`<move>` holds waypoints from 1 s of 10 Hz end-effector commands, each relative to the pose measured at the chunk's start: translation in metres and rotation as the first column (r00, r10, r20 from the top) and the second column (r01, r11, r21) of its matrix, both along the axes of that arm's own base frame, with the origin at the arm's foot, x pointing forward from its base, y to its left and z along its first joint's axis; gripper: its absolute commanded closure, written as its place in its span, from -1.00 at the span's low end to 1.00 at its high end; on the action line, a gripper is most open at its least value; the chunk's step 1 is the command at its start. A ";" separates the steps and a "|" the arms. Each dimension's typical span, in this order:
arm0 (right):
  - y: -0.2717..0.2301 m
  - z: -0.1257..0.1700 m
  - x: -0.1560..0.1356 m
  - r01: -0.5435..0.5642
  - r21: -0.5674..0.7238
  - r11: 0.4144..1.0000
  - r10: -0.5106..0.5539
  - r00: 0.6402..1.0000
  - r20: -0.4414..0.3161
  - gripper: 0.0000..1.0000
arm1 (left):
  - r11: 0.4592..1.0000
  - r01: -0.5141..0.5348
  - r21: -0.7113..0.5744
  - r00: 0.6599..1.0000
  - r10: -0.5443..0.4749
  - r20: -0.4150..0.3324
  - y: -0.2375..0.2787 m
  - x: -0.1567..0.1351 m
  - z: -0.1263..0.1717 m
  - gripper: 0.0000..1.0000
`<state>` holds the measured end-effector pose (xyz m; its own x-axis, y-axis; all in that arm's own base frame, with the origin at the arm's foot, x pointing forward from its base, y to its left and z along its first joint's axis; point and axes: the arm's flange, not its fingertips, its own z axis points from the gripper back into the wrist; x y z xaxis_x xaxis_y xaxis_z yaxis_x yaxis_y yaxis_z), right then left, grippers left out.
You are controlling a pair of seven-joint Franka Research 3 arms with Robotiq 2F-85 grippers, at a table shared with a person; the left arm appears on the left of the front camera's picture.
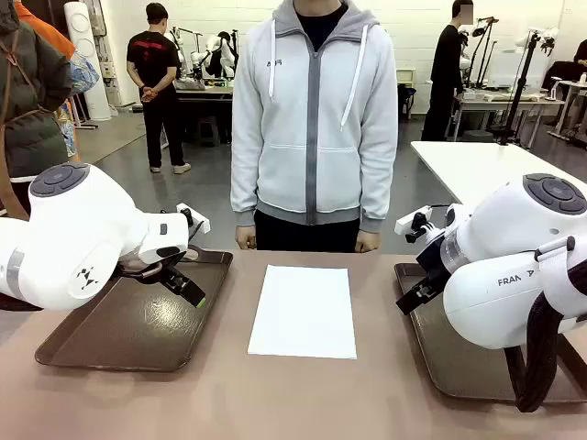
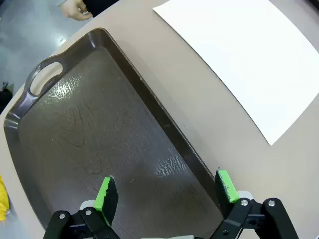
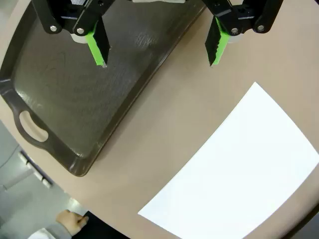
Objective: Sort the A4 documents.
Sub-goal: Receive the A4 Paper.
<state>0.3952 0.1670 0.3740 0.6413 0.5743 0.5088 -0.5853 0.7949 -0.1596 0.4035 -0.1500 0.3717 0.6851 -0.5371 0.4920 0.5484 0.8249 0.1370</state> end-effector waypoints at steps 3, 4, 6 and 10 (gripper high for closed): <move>0.000 0.000 0.000 0.000 0.000 1.000 0.000 1.000 0.000 -1.00 | 1.000 0.000 0.000 1.000 0.000 0.000 0.000 0.000 0.000 -1.00; 0.000 0.000 0.000 0.000 0.000 1.000 0.000 1.000 0.000 -1.00 | 1.000 0.000 0.000 1.000 0.000 0.000 0.000 0.000 0.000 -1.00; 0.000 0.000 0.000 0.000 0.000 1.000 0.000 1.000 0.000 -1.00 | 1.000 0.000 0.000 1.000 0.000 0.000 0.000 0.000 0.000 -1.00; 0.000 0.000 0.000 0.000 0.000 1.000 0.000 1.000 0.000 -1.00 | 1.000 0.000 0.000 1.000 0.000 0.000 0.000 0.000 0.000 -1.00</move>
